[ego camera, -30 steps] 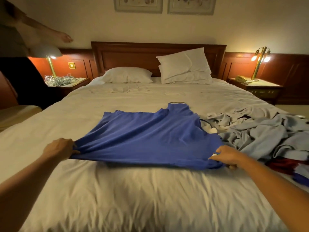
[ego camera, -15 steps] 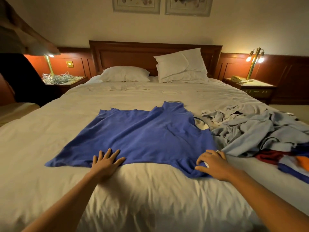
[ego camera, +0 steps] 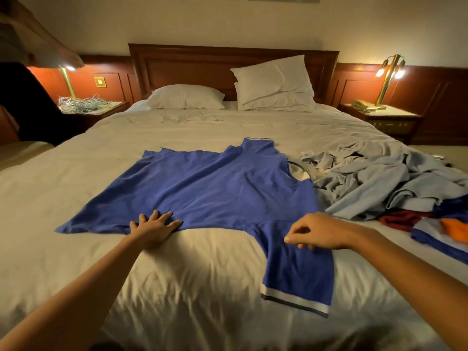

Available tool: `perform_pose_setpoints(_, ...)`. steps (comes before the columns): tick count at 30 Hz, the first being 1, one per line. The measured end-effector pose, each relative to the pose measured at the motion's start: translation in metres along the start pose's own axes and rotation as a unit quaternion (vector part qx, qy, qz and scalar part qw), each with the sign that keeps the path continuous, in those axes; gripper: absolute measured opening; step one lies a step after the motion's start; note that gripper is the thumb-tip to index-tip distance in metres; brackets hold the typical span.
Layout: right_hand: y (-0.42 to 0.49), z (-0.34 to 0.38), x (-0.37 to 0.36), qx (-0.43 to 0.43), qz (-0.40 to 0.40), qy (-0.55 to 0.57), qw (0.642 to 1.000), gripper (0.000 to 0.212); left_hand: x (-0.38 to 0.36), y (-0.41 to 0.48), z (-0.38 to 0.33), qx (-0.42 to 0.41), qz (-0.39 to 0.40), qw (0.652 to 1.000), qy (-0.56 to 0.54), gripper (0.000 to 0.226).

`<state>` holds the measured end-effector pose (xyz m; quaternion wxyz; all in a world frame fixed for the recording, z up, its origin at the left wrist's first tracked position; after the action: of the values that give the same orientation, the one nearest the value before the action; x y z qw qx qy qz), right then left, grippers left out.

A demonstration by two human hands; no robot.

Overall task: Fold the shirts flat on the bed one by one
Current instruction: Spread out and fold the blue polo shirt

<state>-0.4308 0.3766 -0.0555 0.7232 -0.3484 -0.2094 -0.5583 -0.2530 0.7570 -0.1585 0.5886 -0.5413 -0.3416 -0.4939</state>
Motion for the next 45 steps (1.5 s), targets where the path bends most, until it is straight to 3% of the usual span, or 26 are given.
perform_pose_setpoints(5, 0.017, -0.011, -0.04, 0.045, 0.051, -0.06, 0.996, 0.038, 0.009, 0.0, -0.014, -0.009, -0.004, 1.0, 0.001, 0.076)
perform_pose_setpoints(9, 0.03, -0.018, -0.032, -0.004, 0.097, 0.011, 0.995, 0.026, 0.022, 0.006, -0.043, -0.053, -0.015, 0.998, 0.003, 0.068)
perform_pose_setpoints(14, 0.076, -0.045, 0.031, 0.007, -0.111, 0.014, 0.994, 0.02, 0.029, 0.028, -0.09, -0.126, -0.02, 0.989, 0.07, 0.063)
perform_pose_setpoints(18, 0.123, -0.073, 0.082, -0.001, -0.274, 0.04, 0.961, 0.034, 0.034, 0.062, -0.114, -0.102, -0.039, 0.994, -0.02, 0.067)
perform_pose_setpoints(23, 0.184, -0.105, 0.145, -0.012, -0.421, 0.027, 0.907, 0.024, 0.035, 0.122, -0.127, -0.08, -0.111, 0.988, -0.068, 0.077)
perform_pose_setpoints(26, 0.218, -0.131, 0.175, -0.079, -0.437, 0.049, 0.895, 0.031, 0.039, 0.158, -0.133, -0.068, -0.149, 0.983, -0.085, 0.083)
perform_pose_setpoints(30, 0.264, -0.162, 0.187, -0.191, -0.365, 0.141, 0.9, 0.035, 0.048, 0.199, -0.143, -0.058, -0.176, 0.979, -0.089, 0.075)
perform_pose_setpoints(33, 0.288, -0.172, 0.179, -0.154, -0.276, 0.196, 0.928, 0.045, 0.054, 0.219, -0.146, -0.051, -0.195, 0.976, -0.084, 0.077)
perform_pose_setpoints(35, 0.296, -0.173, 0.172, -0.115, -0.247, 0.191, 0.943, 0.034, 0.057, 0.228, -0.146, -0.049, -0.204, 0.975, -0.079, 0.077)
perform_pose_setpoints(39, 0.289, -0.179, 0.197, -0.08, -0.342, 0.031, 0.936, 0.021, 0.06, 0.234, -0.148, -0.049, -0.215, 0.972, -0.083, 0.074)
perform_pose_setpoints(43, 0.261, -0.173, 0.218, -0.1, -0.446, -0.134, 0.879, 0.018, 0.061, 0.229, -0.148, -0.046, -0.22, 0.971, -0.085, 0.074)
perform_pose_setpoints(45, 0.261, -0.163, 0.213, -0.063, -0.425, -0.099, 0.897, 0.013, 0.06, 0.227, -0.148, -0.045, -0.219, 0.971, -0.085, 0.074)
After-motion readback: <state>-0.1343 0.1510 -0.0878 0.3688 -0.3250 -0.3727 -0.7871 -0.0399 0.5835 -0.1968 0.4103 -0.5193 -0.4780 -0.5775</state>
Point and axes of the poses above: each hand's wrist, its own y-axis towards the middle knuckle, its own x-axis out of the back of the hand, z = x × y, the point moved 5 cm from there along y, towards the middle knuckle, and after that the axes turned 15 degrees about y, right-handed, at the moved point
